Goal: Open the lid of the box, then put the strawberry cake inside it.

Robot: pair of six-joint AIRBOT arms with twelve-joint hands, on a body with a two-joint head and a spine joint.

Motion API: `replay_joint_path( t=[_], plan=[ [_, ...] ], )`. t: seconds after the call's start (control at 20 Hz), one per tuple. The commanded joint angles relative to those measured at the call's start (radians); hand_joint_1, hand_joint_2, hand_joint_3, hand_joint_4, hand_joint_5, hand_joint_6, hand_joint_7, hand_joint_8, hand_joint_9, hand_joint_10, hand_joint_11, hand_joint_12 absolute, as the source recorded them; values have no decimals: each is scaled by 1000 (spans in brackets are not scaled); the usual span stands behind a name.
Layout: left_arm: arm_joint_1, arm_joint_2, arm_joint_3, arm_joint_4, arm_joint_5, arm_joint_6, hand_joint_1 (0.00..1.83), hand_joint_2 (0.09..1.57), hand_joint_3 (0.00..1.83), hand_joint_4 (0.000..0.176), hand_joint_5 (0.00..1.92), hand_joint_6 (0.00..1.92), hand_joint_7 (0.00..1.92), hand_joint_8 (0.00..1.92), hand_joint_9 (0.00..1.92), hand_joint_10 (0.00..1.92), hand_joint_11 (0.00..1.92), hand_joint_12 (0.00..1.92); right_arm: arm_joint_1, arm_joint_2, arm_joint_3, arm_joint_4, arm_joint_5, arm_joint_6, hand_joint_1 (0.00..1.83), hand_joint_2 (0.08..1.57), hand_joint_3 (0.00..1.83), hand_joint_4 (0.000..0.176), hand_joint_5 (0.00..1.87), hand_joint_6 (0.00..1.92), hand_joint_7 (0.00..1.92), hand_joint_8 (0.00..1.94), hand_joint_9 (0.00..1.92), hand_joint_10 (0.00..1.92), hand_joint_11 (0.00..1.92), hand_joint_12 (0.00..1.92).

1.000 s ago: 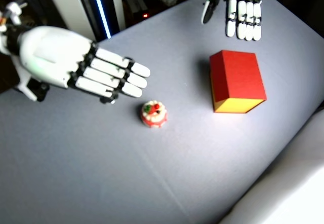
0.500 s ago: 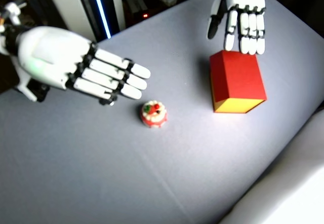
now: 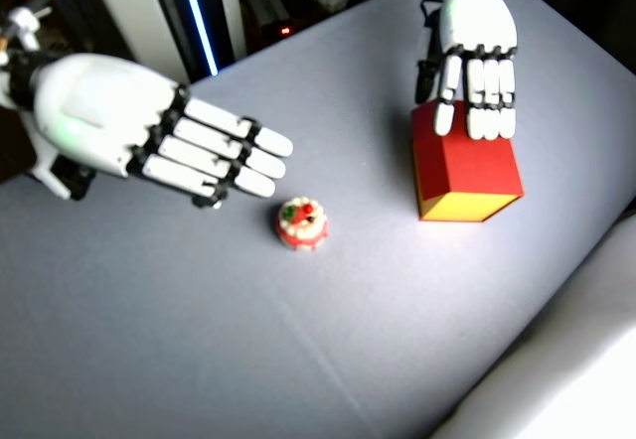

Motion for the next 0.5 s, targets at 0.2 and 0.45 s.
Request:
replay_joint_path(
  t=[0.2, 0.45],
  plan=[
    [-22, -19, 16, -13, -121, 2, 921, 1193, 18, 176, 0, 0, 0, 0, 0, 0, 0, 0, 3, 2, 4, 13, 126, -1, 620, 1281, 13, 0, 0, 0, 0, 0, 0, 0, 0, 0],
    [-38, -43, 39, -16, -100, 3, 996, 1195, 10, 165, 0, 0, 0, 0, 0, 0, 0, 0, 0, 2, 4, 15, 126, 0, 610, 1288, 14, 0, 0, 0, 0, 0, 0, 0, 0, 0]
  ],
)
